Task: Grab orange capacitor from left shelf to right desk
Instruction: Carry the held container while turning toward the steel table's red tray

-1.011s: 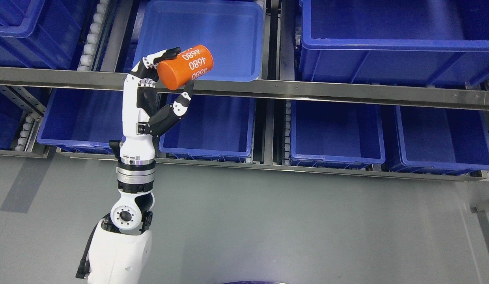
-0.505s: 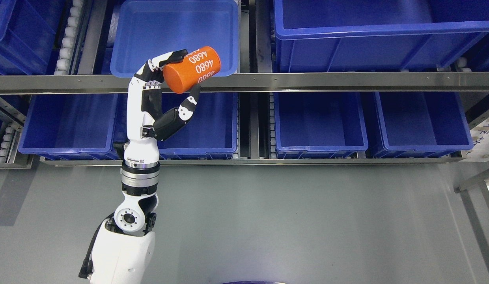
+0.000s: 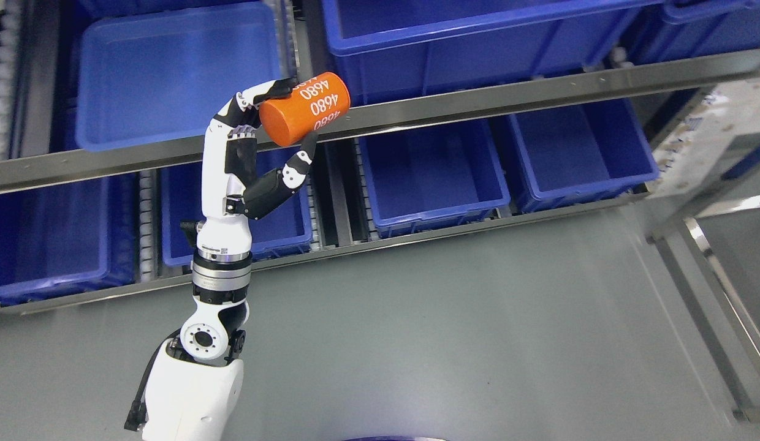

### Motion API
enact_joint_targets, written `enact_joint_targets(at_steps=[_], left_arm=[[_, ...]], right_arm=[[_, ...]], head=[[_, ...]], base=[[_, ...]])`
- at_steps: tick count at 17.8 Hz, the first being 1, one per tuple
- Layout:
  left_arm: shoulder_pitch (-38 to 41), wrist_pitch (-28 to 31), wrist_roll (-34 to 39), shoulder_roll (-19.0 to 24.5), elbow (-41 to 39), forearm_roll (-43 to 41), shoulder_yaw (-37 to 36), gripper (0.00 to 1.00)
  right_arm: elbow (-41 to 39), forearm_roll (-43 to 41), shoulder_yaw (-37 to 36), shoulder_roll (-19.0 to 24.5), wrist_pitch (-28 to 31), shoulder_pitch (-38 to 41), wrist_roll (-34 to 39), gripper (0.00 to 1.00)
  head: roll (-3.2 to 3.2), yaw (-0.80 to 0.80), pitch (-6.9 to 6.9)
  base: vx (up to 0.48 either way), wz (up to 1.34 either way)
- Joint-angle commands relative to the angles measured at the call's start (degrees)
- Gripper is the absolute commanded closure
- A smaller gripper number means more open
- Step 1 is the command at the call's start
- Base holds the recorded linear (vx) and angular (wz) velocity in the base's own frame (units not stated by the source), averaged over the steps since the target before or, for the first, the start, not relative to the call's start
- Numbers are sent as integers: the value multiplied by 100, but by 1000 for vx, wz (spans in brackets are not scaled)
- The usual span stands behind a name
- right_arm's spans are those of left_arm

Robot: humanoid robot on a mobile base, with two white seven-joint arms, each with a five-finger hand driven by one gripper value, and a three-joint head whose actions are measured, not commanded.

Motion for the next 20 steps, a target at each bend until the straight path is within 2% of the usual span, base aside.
enact_joint_targets(at_steps=[1, 11, 20], left_arm=[[-11, -13, -4, 100, -2, 149, -174, 89], [-37, -13, -4, 100, -2, 149, -315, 89], [-29, -13, -4, 100, -2, 185, -403, 89]], right_arm=[[-100, 26, -70, -100, -4, 115, -4, 0], [-100, 26, -70, -100, -4, 115, -4, 0], [-100, 26, -70, -100, -4, 115, -4, 0]], head=[[0, 0, 0], [0, 0, 0], [0, 0, 0]], base=[[-35, -695], [-20, -849], [18, -282]])
